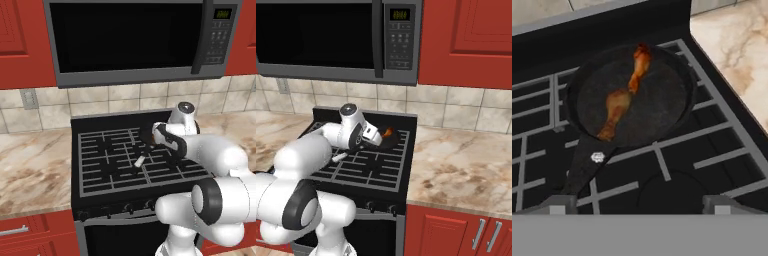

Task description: Take the chicken drumsticks from the pan and place one on each plate on the dining counter.

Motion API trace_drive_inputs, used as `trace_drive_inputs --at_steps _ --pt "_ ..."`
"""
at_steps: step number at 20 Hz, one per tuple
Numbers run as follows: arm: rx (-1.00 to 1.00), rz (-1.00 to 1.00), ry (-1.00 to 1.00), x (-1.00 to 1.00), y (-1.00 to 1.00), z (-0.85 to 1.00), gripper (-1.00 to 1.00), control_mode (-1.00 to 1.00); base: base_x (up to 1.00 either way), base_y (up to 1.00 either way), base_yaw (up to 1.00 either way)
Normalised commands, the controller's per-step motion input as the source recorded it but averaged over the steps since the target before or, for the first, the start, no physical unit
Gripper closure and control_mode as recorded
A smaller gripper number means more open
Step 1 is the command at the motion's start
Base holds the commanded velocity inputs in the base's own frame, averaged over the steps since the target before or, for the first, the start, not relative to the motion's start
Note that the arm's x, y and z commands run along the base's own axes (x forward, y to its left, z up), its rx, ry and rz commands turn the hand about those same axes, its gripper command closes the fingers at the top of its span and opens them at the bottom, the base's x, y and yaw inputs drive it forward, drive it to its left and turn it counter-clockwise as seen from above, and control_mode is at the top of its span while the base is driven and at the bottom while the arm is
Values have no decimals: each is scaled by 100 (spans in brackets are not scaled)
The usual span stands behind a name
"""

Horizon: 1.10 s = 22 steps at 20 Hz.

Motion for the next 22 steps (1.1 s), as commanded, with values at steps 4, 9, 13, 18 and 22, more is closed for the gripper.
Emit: trace_drive_inputs --at_steps 4,9,13,18,22 --pt "0 -4 2 58 0 -18 -100 -100 0 0 0" --pt "0 -7 7 46 1 -39 -100 -100 0 0 0" --pt "0 -8 0 40 1 -36 -100 -100 0 0 0" --pt "0 -8 4 36 5 -29 -100 -100 0 0 0" --pt "0 -7 8 39 11 -31 -100 -100 0 0 0"
